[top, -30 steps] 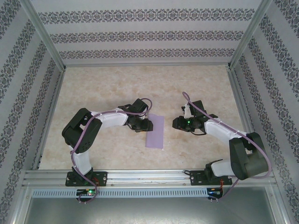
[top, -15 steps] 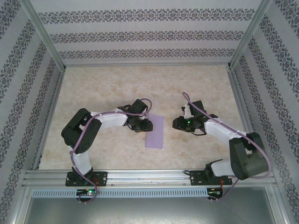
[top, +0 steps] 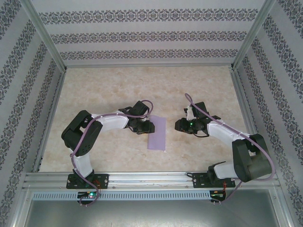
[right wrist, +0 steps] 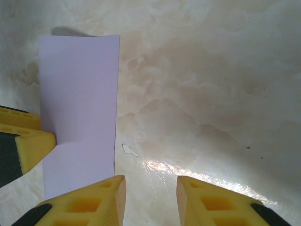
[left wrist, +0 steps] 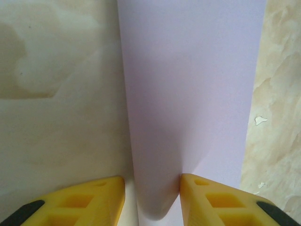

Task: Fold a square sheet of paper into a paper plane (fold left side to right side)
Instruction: First fold in half a square sheet of paper at the center of the table.

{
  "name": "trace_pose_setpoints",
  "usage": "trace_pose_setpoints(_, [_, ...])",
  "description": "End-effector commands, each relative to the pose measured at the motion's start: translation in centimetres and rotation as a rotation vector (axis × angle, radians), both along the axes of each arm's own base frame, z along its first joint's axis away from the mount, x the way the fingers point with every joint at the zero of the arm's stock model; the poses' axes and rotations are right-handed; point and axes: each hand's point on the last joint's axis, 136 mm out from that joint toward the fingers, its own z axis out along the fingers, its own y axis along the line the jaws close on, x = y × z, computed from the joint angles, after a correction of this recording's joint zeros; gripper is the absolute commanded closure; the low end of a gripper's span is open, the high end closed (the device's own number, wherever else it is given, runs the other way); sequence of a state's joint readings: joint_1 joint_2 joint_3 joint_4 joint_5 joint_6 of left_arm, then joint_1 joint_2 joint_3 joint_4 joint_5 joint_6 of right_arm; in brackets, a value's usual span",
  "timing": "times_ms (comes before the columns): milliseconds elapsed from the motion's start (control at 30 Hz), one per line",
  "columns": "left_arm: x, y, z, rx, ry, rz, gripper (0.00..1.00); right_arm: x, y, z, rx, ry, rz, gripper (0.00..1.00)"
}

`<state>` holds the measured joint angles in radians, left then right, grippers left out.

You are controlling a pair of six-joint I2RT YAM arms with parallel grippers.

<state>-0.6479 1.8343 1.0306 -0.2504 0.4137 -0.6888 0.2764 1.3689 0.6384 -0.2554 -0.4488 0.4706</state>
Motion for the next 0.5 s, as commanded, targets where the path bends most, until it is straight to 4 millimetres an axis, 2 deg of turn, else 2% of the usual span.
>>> trace_pose_setpoints(0, [-2.0,3.2,-5.3,0.166,0.088,0.036,0.61,-0.2,-0.6,-0.7,-0.025,0.013,-0.004,0.66])
trace_pose_setpoints(300, [-2.3,3.4,-5.7,0.176,0.097,0.029,0.61,-0.2,-0.4,-0.5,-0.011,0.013,0.003,0.66])
trace_pose_setpoints(467, [-2.2,3.4,-5.7,0.178,0.096,0.028,0.61,-0.2,0.5,-0.1,0.035,0.016,0.017,0.66])
